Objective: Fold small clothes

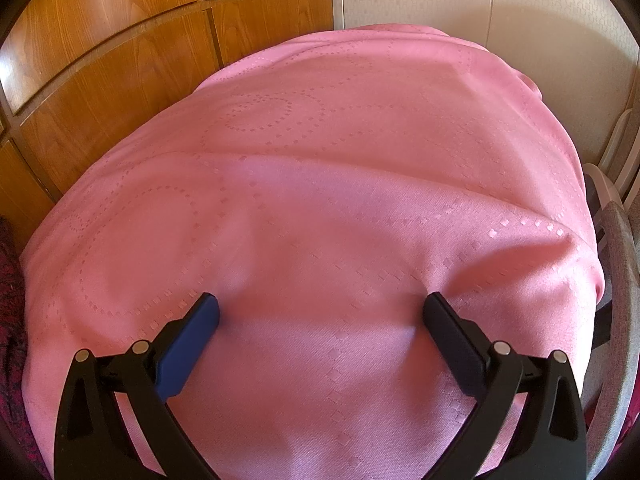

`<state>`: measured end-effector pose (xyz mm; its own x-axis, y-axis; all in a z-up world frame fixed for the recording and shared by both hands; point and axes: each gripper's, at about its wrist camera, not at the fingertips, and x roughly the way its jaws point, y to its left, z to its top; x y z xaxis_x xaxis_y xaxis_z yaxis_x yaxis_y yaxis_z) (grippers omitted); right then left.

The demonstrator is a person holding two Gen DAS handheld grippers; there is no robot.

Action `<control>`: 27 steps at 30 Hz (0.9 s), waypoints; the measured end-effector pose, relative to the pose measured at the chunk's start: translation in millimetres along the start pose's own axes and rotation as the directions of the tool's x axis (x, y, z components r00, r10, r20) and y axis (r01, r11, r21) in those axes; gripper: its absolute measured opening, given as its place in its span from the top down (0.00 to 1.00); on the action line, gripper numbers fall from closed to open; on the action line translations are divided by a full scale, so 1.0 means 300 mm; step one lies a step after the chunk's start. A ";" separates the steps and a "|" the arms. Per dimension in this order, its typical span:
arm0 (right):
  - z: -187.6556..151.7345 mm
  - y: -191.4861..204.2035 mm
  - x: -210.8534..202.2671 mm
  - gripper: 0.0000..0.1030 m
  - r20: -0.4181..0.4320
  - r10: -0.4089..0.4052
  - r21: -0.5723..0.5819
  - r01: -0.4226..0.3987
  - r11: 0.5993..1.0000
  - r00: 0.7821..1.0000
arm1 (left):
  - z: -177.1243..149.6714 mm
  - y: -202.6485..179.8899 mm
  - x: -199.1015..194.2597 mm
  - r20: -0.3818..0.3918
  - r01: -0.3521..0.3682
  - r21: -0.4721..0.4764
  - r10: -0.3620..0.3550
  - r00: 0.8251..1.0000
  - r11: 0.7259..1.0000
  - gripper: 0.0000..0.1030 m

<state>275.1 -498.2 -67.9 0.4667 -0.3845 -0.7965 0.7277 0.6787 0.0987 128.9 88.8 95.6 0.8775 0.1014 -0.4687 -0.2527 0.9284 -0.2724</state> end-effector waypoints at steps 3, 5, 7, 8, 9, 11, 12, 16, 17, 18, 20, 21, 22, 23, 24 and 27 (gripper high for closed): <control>0.000 0.000 0.000 0.02 0.000 0.000 0.000 0.000 1.000 1.000 | -0.057 -0.043 0.015 -0.060 0.023 0.029 -0.021 0.998 0.999 0.03; 0.001 0.000 0.000 0.02 0.000 0.000 0.000 0.000 1.000 1.000 | -0.101 -0.079 0.022 -0.099 0.049 0.056 -0.044 0.994 0.997 0.03; 0.001 0.000 0.000 0.02 0.000 0.000 0.000 0.000 1.000 1.000 | -0.156 -0.128 0.032 -0.132 0.067 0.100 -0.054 0.990 0.993 0.03; 0.000 0.000 0.000 0.02 0.000 0.000 0.000 0.000 1.000 1.000 | -0.178 -0.145 0.038 -0.148 0.081 0.114 -0.064 0.987 0.990 0.03; 0.000 -0.001 0.000 0.02 0.000 0.000 0.000 0.000 1.000 1.000 | -0.203 -0.169 0.047 -0.173 0.104 0.129 -0.081 0.982 0.986 0.03; 0.000 0.000 0.000 0.02 0.000 0.000 0.000 0.000 1.000 1.000 | -0.241 -0.210 0.061 -0.211 0.129 0.152 -0.095 0.973 0.980 0.03; 0.000 0.000 0.000 0.02 0.000 0.000 0.000 0.000 1.000 1.000 | -0.259 -0.230 0.066 -0.227 0.142 0.161 -0.103 0.968 0.977 0.03; 0.000 0.000 0.000 0.02 0.000 0.000 0.000 0.000 1.000 1.000 | -0.311 -0.312 0.091 -0.270 0.167 0.209 -0.108 0.957 0.963 0.03; 0.000 0.000 0.000 0.02 0.000 0.000 0.000 0.000 1.000 1.000 | -0.322 -0.336 0.100 -0.279 0.170 0.220 -0.105 0.955 0.961 0.03; 0.000 0.000 0.000 0.02 0.000 0.000 0.000 0.000 1.000 1.000 | -0.329 -0.350 0.110 -0.287 0.168 0.226 -0.099 0.953 0.959 0.03; 0.000 0.000 0.000 0.02 0.000 0.000 0.000 0.000 1.000 1.000 | -0.341 -0.382 0.137 -0.311 0.165 0.241 -0.085 0.947 0.956 0.03; 0.000 0.001 0.000 0.02 0.000 0.000 0.000 0.000 1.000 1.000 | -0.346 -0.394 0.147 -0.312 0.158 0.247 -0.076 0.947 0.956 0.03; 0.001 0.001 0.000 0.02 0.000 -0.001 -0.001 0.001 1.000 1.000 | -0.350 -0.403 0.150 -0.307 0.148 0.254 -0.066 0.950 0.956 0.03; 0.001 0.002 0.001 0.02 0.000 -0.004 -0.004 0.004 1.000 1.000 | -0.353 -0.413 0.154 -0.304 0.136 0.263 -0.052 0.951 0.955 0.03; 0.001 0.002 0.001 0.02 0.000 -0.006 -0.005 0.006 1.000 1.000 | -0.357 -0.422 0.164 -0.314 0.132 0.271 -0.042 0.949 0.954 0.03; 0.003 0.002 0.003 0.02 -0.001 -0.007 -0.006 0.007 1.000 1.000 | -0.364 -0.435 0.178 -0.331 0.128 0.283 -0.028 0.943 0.951 0.03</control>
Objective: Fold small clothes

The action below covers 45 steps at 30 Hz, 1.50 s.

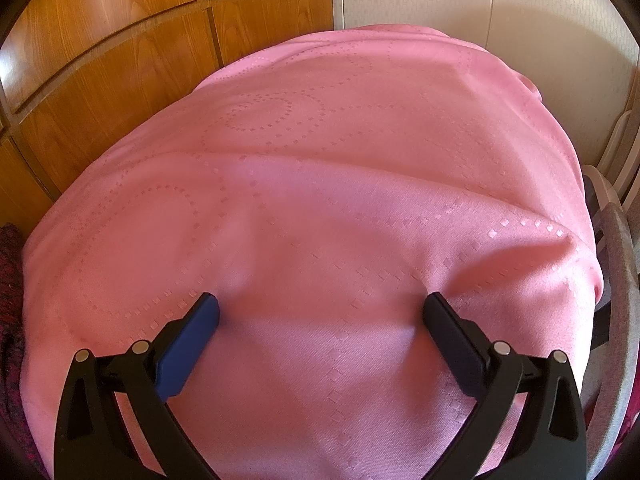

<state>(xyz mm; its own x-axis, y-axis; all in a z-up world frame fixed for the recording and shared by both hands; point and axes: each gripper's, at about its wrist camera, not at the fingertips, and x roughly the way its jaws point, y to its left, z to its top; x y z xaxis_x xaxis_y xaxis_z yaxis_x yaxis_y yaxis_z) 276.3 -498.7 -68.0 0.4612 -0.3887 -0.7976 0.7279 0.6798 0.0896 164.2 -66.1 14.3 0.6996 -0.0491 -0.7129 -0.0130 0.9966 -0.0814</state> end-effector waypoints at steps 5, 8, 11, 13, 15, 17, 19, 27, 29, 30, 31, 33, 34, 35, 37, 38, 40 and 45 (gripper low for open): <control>-0.015 0.030 -0.057 0.02 -0.010 -0.023 -0.061 0.022 0.998 1.000 | -0.007 -0.013 0.002 0.016 -0.031 0.036 0.031 0.999 0.999 0.03; -0.108 0.096 -0.247 0.02 0.063 0.046 -0.166 -0.035 0.986 0.997 | -0.012 -0.013 -0.002 0.023 -0.038 0.046 0.037 0.999 0.998 0.03; -0.270 0.181 -0.469 0.02 0.091 0.166 -0.271 -0.135 0.953 0.982 | -0.024 -0.009 -0.009 0.026 -0.030 0.055 0.028 0.999 0.998 0.03; -0.382 0.227 -0.585 0.02 0.072 0.243 -0.298 -0.211 0.931 0.967 | -0.032 -0.006 -0.016 0.029 -0.028 0.057 0.027 0.999 0.998 0.03; -0.526 0.292 -0.693 0.02 0.032 0.293 -0.338 -0.265 0.903 0.956 | -0.042 -0.002 -0.032 0.027 -0.014 0.057 0.012 1.000 0.998 0.03; -0.654 0.348 -0.783 0.02 0.008 0.343 -0.363 -0.317 0.876 0.939 | -0.054 0.008 -0.057 0.048 -0.014 0.058 0.011 0.999 0.998 0.03; -0.747 0.397 -0.850 0.02 -0.017 0.378 -0.380 -0.356 0.854 0.926 | -0.061 0.027 -0.079 0.057 -0.017 0.049 0.014 0.998 0.999 0.03; -0.927 0.491 -1.015 0.02 0.019 0.405 -0.478 -0.348 0.807 0.914 | -0.088 0.119 -0.166 0.106 -0.036 -0.025 0.038 0.994 0.999 0.03; -0.937 0.504 -1.031 0.02 0.047 0.405 -0.500 -0.330 0.801 0.913 | -0.098 0.126 -0.182 0.116 -0.046 -0.024 0.048 0.992 0.999 0.03; -0.938 0.501 -1.038 0.02 0.050 0.411 -0.498 -0.334 0.800 0.910 | -0.101 0.129 -0.187 0.118 -0.046 -0.026 0.049 0.992 0.999 0.03; -0.934 0.494 -1.041 0.02 0.052 0.415 -0.498 -0.337 0.799 0.908 | -0.104 0.131 -0.191 0.119 -0.048 -0.029 0.051 0.992 0.998 0.03; -0.942 0.493 -1.057 0.02 0.078 0.411 -0.507 -0.318 0.801 0.909 | -0.107 0.132 -0.194 0.115 -0.043 -0.032 0.046 0.992 0.999 0.03; -0.947 0.490 -1.066 0.02 0.083 0.411 -0.509 -0.315 0.801 0.908 | -0.106 0.134 -0.193 0.111 -0.039 -0.033 0.043 0.993 0.999 0.03; -0.948 0.487 -1.071 0.02 0.093 0.411 -0.509 -0.312 0.802 0.907 | -0.106 0.131 -0.193 0.110 -0.039 -0.034 0.042 0.993 0.999 0.03; -0.949 0.483 -1.075 0.02 0.106 0.411 -0.508 -0.306 0.805 0.905 | -0.106 0.124 -0.196 0.110 -0.035 -0.029 0.038 0.993 0.999 0.03; -0.948 0.481 -1.077 0.02 0.107 0.412 -0.508 -0.307 0.805 0.905 | -0.106 0.120 -0.198 0.112 -0.034 -0.026 0.037 0.993 0.999 0.03; -0.947 0.476 -1.074 0.02 0.103 0.411 -0.504 -0.309 0.807 0.906 | -0.105 0.110 -0.198 0.113 -0.028 -0.019 0.030 0.993 0.999 0.03; -0.953 0.468 -1.054 0.02 0.080 0.405 -0.500 -0.314 0.807 0.911 | -0.108 0.087 -0.196 0.111 -0.018 -0.005 0.018 0.994 1.000 0.03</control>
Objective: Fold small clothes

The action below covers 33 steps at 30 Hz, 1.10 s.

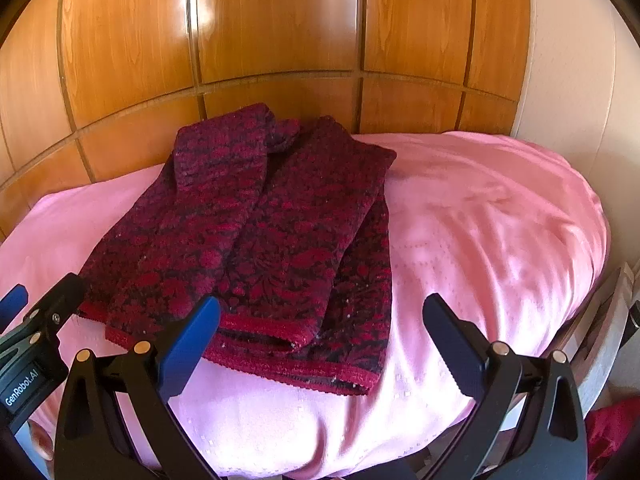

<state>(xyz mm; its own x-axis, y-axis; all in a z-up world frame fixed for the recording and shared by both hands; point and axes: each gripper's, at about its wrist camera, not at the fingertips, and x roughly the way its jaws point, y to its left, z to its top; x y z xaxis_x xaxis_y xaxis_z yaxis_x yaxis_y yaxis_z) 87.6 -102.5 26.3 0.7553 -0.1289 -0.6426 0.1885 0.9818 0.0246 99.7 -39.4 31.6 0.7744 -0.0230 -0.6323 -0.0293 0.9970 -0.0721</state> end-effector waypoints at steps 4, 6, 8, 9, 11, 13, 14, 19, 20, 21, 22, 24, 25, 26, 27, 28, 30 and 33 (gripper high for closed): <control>-0.006 -0.048 0.030 0.02 -0.038 0.021 0.003 -0.021 1.000 0.999 | -0.015 0.002 0.028 -0.028 -0.015 -0.002 0.015 0.999 1.000 0.03; -0.023 -0.089 0.060 0.02 -0.089 0.010 0.045 -0.006 0.999 0.996 | -0.022 0.013 0.039 -0.049 -0.012 -0.024 0.010 0.999 1.000 0.03; -0.042 -0.135 0.083 0.02 -0.113 -0.003 0.078 0.012 0.997 0.994 | -0.029 0.020 0.047 -0.055 -0.021 -0.033 0.020 0.998 0.999 0.03; -0.048 -0.151 0.094 0.02 -0.123 -0.020 0.084 0.031 0.996 0.992 | -0.031 0.023 0.050 -0.058 -0.022 -0.030 0.021 0.998 0.999 0.03; -0.050 -0.178 0.110 0.02 -0.128 -0.044 0.109 0.058 0.992 0.991 | -0.033 0.028 0.061 -0.069 -0.036 -0.024 0.034 0.997 0.999 0.03; -0.040 -0.188 0.111 0.02 -0.122 -0.051 0.129 0.067 0.989 0.991 | -0.034 0.035 0.063 -0.064 -0.046 -0.028 0.044 0.997 0.999 0.03; -0.034 -0.185 0.102 0.02 -0.107 -0.048 0.134 0.063 0.989 0.993 | -0.033 0.039 0.063 -0.059 -0.057 -0.028 0.055 0.997 0.998 0.03; -0.023 -0.112 0.068 0.02 -0.048 -0.014 0.057 0.017 0.998 0.999 | -0.034 0.051 0.048 -0.037 -0.067 -0.030 0.066 0.997 0.997 0.03; -0.024 -0.103 0.069 0.02 -0.044 -0.012 0.046 0.014 0.999 0.999 | -0.032 0.052 0.048 -0.035 -0.066 -0.030 0.065 0.997 0.997 0.03; -0.028 -0.093 0.066 0.02 -0.039 -0.014 0.035 0.015 0.999 0.999 | -0.033 0.055 0.045 -0.027 -0.068 -0.033 0.067 0.997 0.997 0.03; -0.033 -0.083 0.065 0.02 -0.038 -0.012 0.022 0.013 1.000 0.999 | -0.032 0.056 0.044 -0.026 -0.066 -0.033 0.066 0.997 0.997 0.03; -0.038 -0.072 0.067 0.02 -0.042 -0.003 0.010 0.004 1.000 0.999 | -0.030 0.062 0.049 -0.039 -0.061 -0.038 0.059 0.997 0.997 0.03; -0.040 -0.067 0.068 0.02 -0.044 -0.001 0.006 0.002 1.000 0.999 | -0.031 0.068 0.052 -0.044 -0.060 -0.050 0.058 0.997 0.997 0.03; -0.042 -0.062 0.069 0.02 -0.046 0.004 0.004 -0.004 1.000 0.999 | -0.031 0.071 0.053 -0.048 -0.056 -0.051 0.054 0.997 0.997 0.03; -0.044 -0.059 0.067 0.02 -0.047 0.006 0.003 -0.005 1.000 0.999 | -0.032 0.072 0.054 -0.051 -0.058 -0.050 0.055 0.997 0.997 0.03; -0.048 -0.055 0.065 0.02 -0.049 0.006 0.002 -0.006 1.000 0.999 | -0.035 0.074 0.055 -0.052 -0.062 -0.049 0.060 0.997 0.997 0.03; -0.050 -0.045 0.070 0.02 -0.052 0.015 -0.005 -0.015 1.000 0.999 | -0.037 0.078 0.058 -0.057 -0.061 -0.051 0.058 0.997 0.997 0.03; -0.058 -0.031 0.065 0.02 -0.053 0.024 -0.014 -0.025 1.000 0.998 | -0.041 0.082 0.057 -0.058 -0.061 -0.054 0.058 0.997 0.997 0.03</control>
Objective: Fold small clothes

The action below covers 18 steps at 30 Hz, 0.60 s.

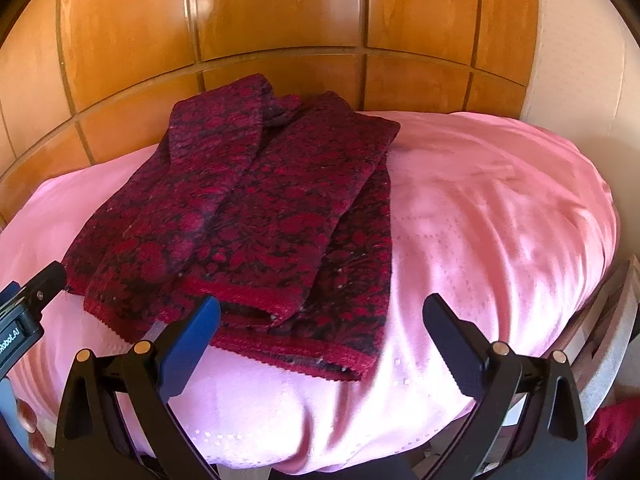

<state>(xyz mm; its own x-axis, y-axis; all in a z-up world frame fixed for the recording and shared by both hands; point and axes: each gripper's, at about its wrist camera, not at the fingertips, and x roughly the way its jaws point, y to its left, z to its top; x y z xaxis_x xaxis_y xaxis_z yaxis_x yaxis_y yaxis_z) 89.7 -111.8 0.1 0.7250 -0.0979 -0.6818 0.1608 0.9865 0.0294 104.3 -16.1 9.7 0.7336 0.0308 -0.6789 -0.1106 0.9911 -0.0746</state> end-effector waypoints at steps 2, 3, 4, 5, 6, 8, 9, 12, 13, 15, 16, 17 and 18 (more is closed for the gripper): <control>-0.004 0.008 -0.001 0.02 -0.001 0.005 -0.008 -0.005 1.000 1.000 | 0.000 0.002 -0.003 0.004 -0.004 0.002 0.004 1.000 1.000 0.03; -0.006 0.010 -0.001 0.02 -0.001 0.007 -0.012 -0.007 1.000 1.000 | 0.000 0.004 -0.006 0.008 -0.004 0.000 0.004 1.000 1.000 0.03; -0.008 0.012 -0.001 0.02 -0.002 0.009 -0.014 -0.009 1.000 1.000 | 0.001 0.005 -0.007 0.012 -0.004 -0.002 0.004 1.000 1.000 0.03; -0.010 0.013 -0.001 0.02 -0.002 0.011 -0.016 -0.011 1.000 1.000 | -0.001 0.007 -0.013 0.026 0.001 -0.008 0.000 1.000 1.000 0.03; -0.012 0.014 0.000 0.02 -0.003 0.012 -0.016 -0.012 1.000 1.000 | -0.001 0.010 -0.012 0.027 0.009 -0.007 -0.008 1.000 1.000 0.04; -0.016 0.014 0.006 0.02 -0.008 0.012 -0.020 -0.012 1.000 1.000 | -0.002 0.010 -0.008 0.021 0.002 0.002 -0.002 1.000 1.000 0.04; -0.018 0.015 0.009 0.02 -0.013 0.013 -0.020 -0.013 1.000 1.000 | -0.003 0.012 -0.007 0.016 0.007 -0.003 -0.007 1.000 1.000 0.04; -0.020 0.020 0.010 0.02 -0.015 0.021 -0.020 -0.022 1.000 1.000 | -0.008 0.020 0.008 -0.023 0.018 -0.039 -0.018 1.000 0.999 0.04; -0.020 0.021 0.008 0.02 -0.014 0.025 -0.023 -0.025 0.999 1.000 | -0.009 0.025 0.014 -0.032 0.013 -0.052 -0.015 0.999 0.999 0.04; -0.023 0.029 0.002 0.02 -0.008 0.032 -0.031 -0.032 0.999 0.999 | -0.013 0.032 0.018 -0.040 0.005 -0.065 -0.007 0.999 0.998 0.04; -0.023 0.031 0.000 0.02 -0.006 0.033 -0.032 -0.034 0.999 0.999 | -0.013 0.036 0.020 -0.042 -0.002 -0.071 -0.001 0.999 0.997 0.04; -0.024 0.034 -0.001 0.02 -0.004 0.034 -0.034 -0.035 0.999 0.999 | -0.013 0.039 0.020 -0.042 -0.008 -0.074 0.005 0.999 0.997 0.04; -0.023 0.035 0.000 0.02 -0.005 0.036 -0.034 -0.036 0.999 0.999 | -0.014 0.040 0.016 -0.040 -0.011 -0.080 0.008 0.999 0.997 0.04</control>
<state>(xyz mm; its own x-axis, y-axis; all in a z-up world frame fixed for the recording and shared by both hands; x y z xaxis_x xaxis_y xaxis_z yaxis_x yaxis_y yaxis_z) 86.6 -100.5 -4.6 0.7268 -0.0619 -0.6840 0.1119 0.9933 0.0290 103.6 -4.5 2.4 0.7050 0.0334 -0.7084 -0.1721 0.9771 -0.1251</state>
